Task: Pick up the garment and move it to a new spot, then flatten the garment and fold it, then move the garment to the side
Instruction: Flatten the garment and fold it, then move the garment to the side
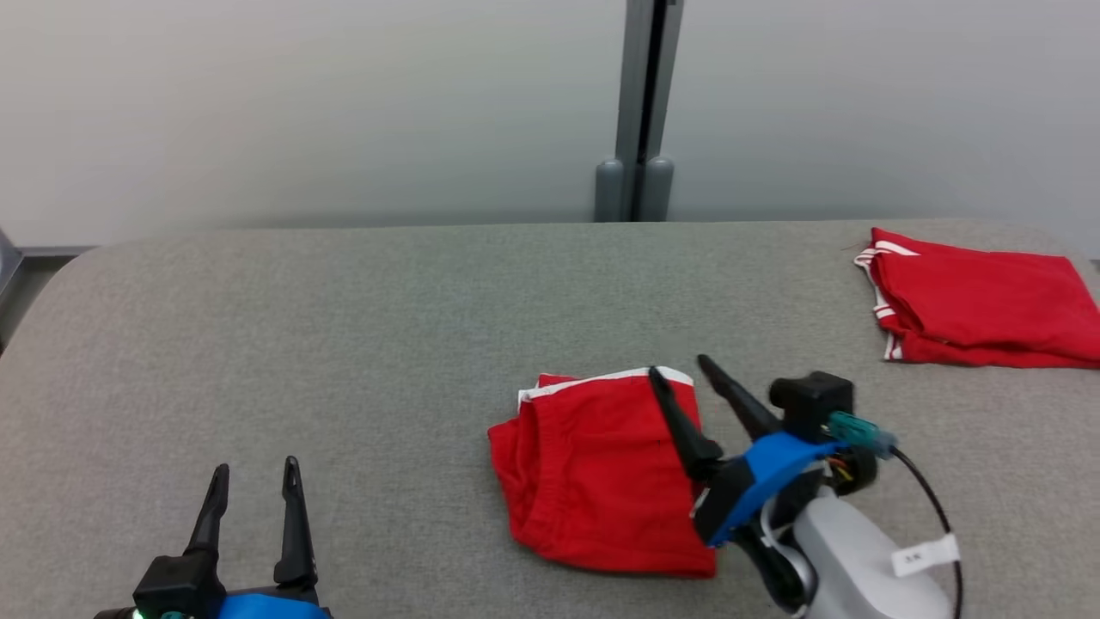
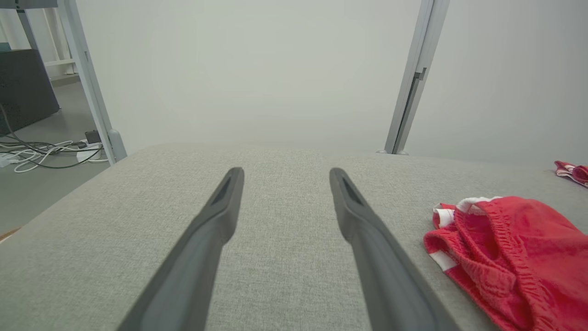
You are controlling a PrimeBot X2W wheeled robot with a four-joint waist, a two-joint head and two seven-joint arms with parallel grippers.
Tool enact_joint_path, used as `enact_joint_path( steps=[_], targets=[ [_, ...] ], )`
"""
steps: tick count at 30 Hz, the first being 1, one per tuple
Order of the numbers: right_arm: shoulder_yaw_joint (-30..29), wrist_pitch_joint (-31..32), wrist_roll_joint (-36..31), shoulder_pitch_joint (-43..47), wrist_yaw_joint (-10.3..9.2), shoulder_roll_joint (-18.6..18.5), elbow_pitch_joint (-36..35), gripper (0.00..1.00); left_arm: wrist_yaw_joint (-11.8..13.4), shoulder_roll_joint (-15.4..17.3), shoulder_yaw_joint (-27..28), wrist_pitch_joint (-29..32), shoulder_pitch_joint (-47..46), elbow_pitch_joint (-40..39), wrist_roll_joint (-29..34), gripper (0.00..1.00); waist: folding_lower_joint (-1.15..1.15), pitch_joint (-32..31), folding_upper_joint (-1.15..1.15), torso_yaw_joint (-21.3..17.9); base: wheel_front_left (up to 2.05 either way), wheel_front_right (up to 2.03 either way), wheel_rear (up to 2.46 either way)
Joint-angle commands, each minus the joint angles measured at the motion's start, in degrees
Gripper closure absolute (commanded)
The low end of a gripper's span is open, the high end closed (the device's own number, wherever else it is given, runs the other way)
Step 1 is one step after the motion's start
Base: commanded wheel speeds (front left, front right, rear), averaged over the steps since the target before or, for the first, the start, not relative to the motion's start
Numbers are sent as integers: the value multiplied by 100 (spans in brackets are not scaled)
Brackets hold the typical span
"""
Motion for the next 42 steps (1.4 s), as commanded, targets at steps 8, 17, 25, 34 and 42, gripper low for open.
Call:
enact_joint_path(
  steps=[8, 17, 25, 34, 42],
  targets=[
    [-1385, -21, -1229, 1208, 2, -393, -1476, 0, 35, -4, 173, -23, 148, -91, 67, 0, 0, -167, 0, -350, 0, 0, 0],
    [-2234, -20, -1911, 2375, 1, -294, -2897, 0, 7, 60, 320, -23, 228, -140, 166, 0, 0, -213, 0, -489, 0, 0, 0],
    [-2432, -22, -2278, 2929, 1, -34, -3149, 0, -8, 129, 255, -23, 208, -8, 300, 0, 0, -282, 0, -356, 0, 0, 0],
    [-2383, -21, -2425, 2951, 1, 19, -2864, 0, -14, 217, 187, -23, 286, 34, 373, 0, 0, -341, 0, -246, 0, 0, 0],
    [-2358, -22, -2334, 2907, 1, 22, -2719, 0, -16, 283, 122, -23, 201, 200, 328, 0, 0, -350, 0, -189, 0, 0, 0]
  ],
)
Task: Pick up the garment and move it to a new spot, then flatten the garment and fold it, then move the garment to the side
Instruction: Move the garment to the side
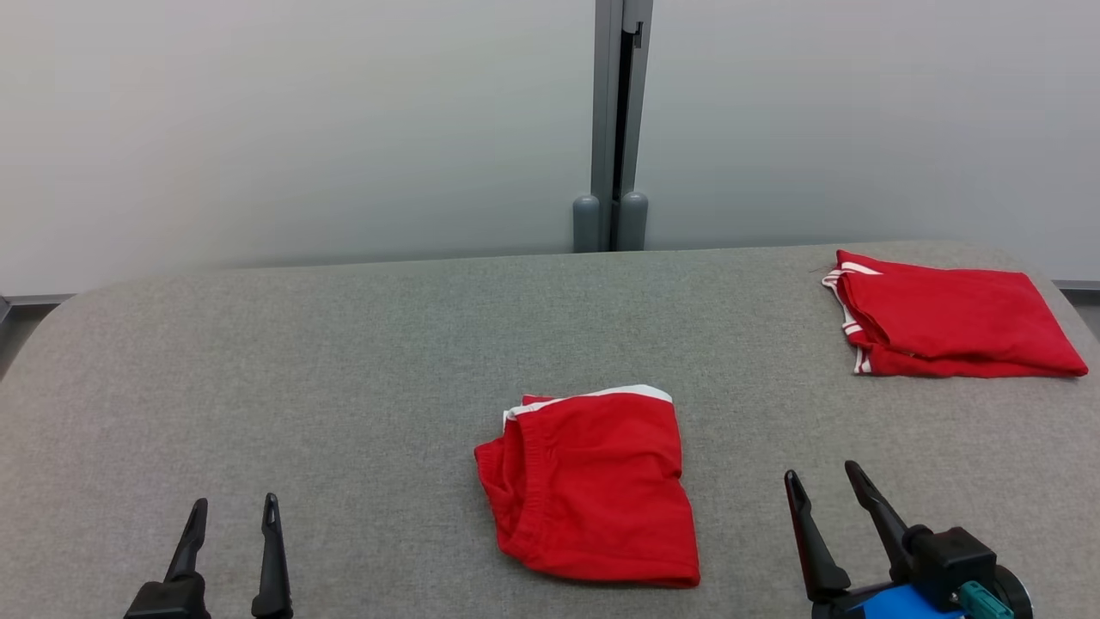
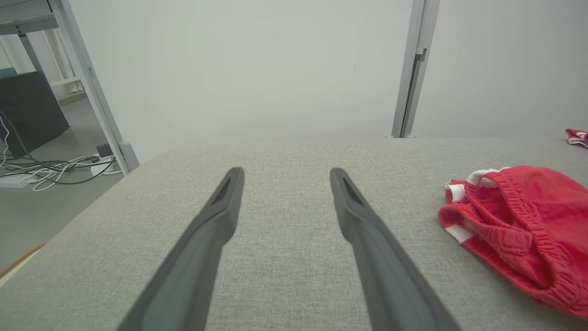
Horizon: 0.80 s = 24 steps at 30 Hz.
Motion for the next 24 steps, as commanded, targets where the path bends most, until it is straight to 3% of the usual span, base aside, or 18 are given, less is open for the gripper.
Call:
enact_joint_path(
  steps=[1, 9, 16, 24],
  targets=[
    [2, -18, 28, -8, 1, 0, 27, 0, 5, 41, -31, -23, -37, 8, -23, 0, 0, 1, -1, 5, 0, 0, 0],
    [24, -17, 75, -53, 1, 0, 158, 0, 67, 62, -43, -23, -46, -35, -52, 0, 0, 20, -1, 35, 0, 0, 0],
    [198, -18, 71, -762, 1, 1, 558, 0, 55, 47, -104, -23, -194, -65, -73, 0, 0, 134, -1, 165, 0, 0, 0],
    [689, 303, 482, -1947, 1, -6, 1730, 0, 57, 2, -217, -23, -358, -109, -104, 0, 0, 403, -1, 372, 0, 0, 0]
  ],
)
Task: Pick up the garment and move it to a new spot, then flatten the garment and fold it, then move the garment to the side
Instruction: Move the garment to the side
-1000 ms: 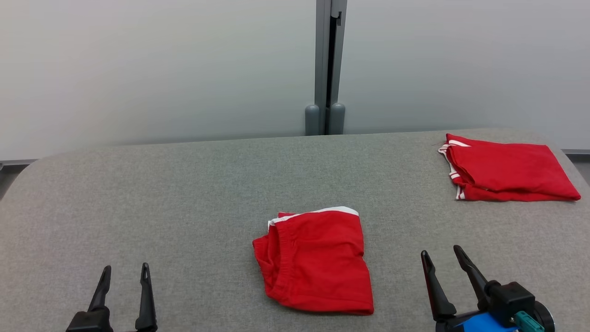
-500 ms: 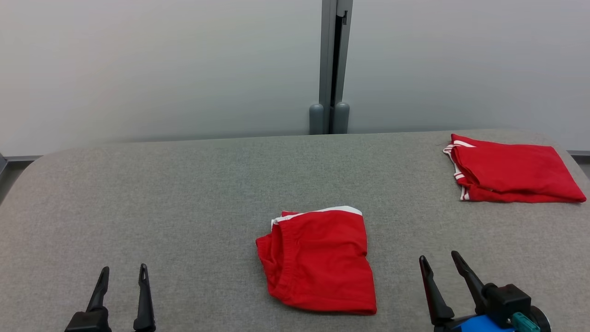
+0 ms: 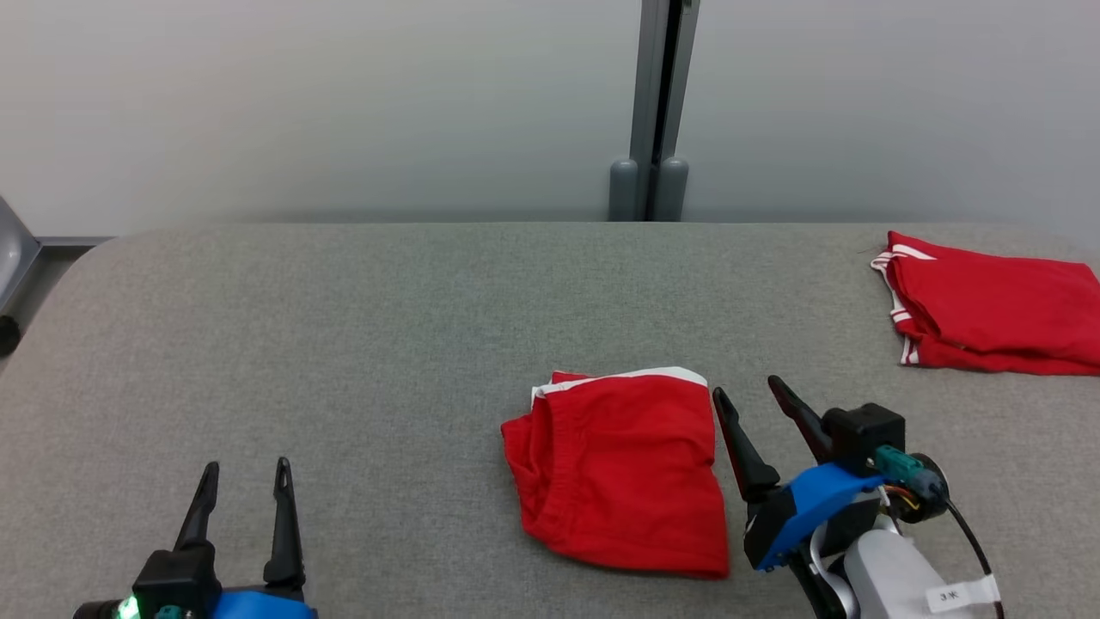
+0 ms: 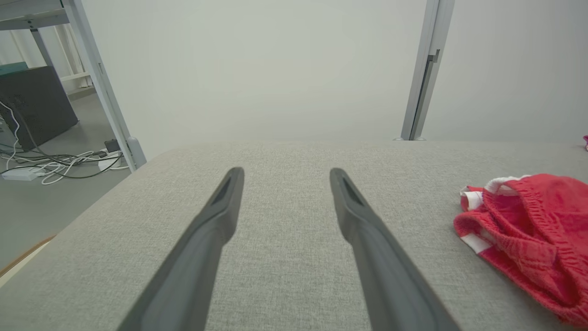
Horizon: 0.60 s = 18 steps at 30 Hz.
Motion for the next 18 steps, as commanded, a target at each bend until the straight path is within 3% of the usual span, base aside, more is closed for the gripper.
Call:
enact_joint_path(
  steps=[1, 10, 18],
  targets=[
    [61, 18, 62, -194, 1, -16, 253, 0, -8, -6, -46, -23, -154, -30, -28, 0, 0, 128, -1, 103, 0, 0, 0],
    [389, -179, 501, -652, 1, -15, 1736, 0, 22, -54, -67, -23, -333, -93, -67, 0, 0, 494, -1, 300, 0, 0, 0],
    [945, -247, 1456, -676, 1, -16, 2218, 0, 39, -80, -73, -23, -405, -120, -83, 0, 0, 619, -1, 327, 0, 0, 0]
  ],
)
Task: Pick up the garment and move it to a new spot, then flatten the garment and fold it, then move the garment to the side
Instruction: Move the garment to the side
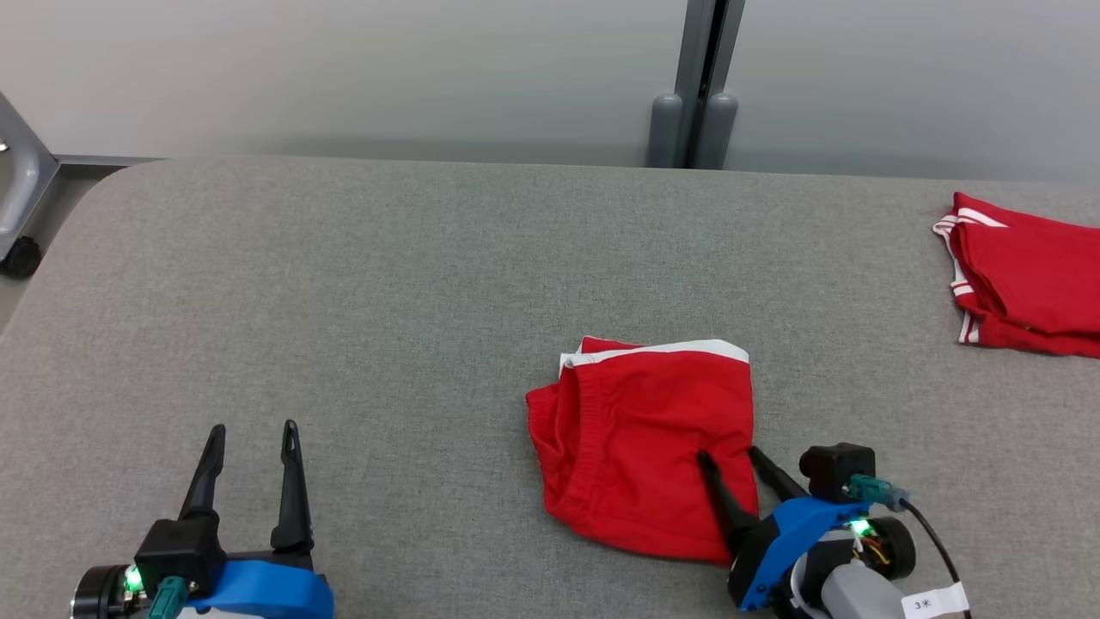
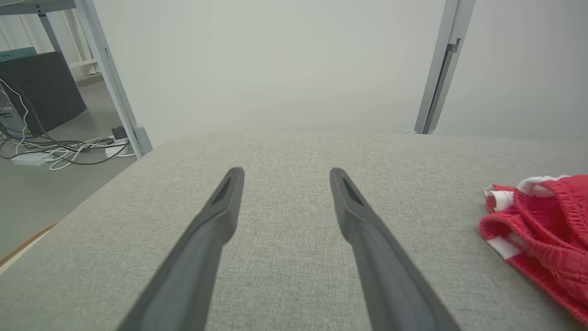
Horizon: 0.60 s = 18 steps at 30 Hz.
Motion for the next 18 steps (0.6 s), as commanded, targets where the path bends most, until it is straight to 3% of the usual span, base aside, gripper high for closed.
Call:
enact_joint_path(
  steps=[1, 2, 7, 8, 9, 12, 18],
  targets=[
    [101, 0, 96, -63, 3, -16, 33, 0, 22, -16, 14, -23, -85, -14, -21, 0, -1, 12, -1, 6, 0, 0, 0],
    [444, 18, 422, -53, 3, 1, -3, 0, 15, -27, 5, -23, -113, -7, -36, 0, -1, 40, -1, 15, 0, 0, 0],
    [914, -3, 835, -113, 4, 2, 22, 0, 2, -39, -6, -23, -190, -28, -39, 0, -1, 92, -1, 25, 0, 0, 0],
    [980, -13, 927, -154, 4, -2, 46, 11, -1, -44, -8, -23, -189, -37, -43, 0, -1, 102, -1, 23, 0, 0, 0],
    [1040, -32, 935, -308, 3, -4, 125, 100, 4, -49, 5, -23, -172, -59, -53, 0, -1, 127, -1, 1, 0, 0, 0],
    [984, -55, 697, -538, 3, -14, 197, 100, 14, -57, 20, -23, -175, -84, -58, 0, -1, 170, -1, -35, 0, 0, 0],
    [658, -69, -632, -1173, 2, -295, 57, 100, -1, -73, 0, -23, -364, -293, -19, 0, -1, 423, -1, -157, 0, 0, 0]
  ],
)
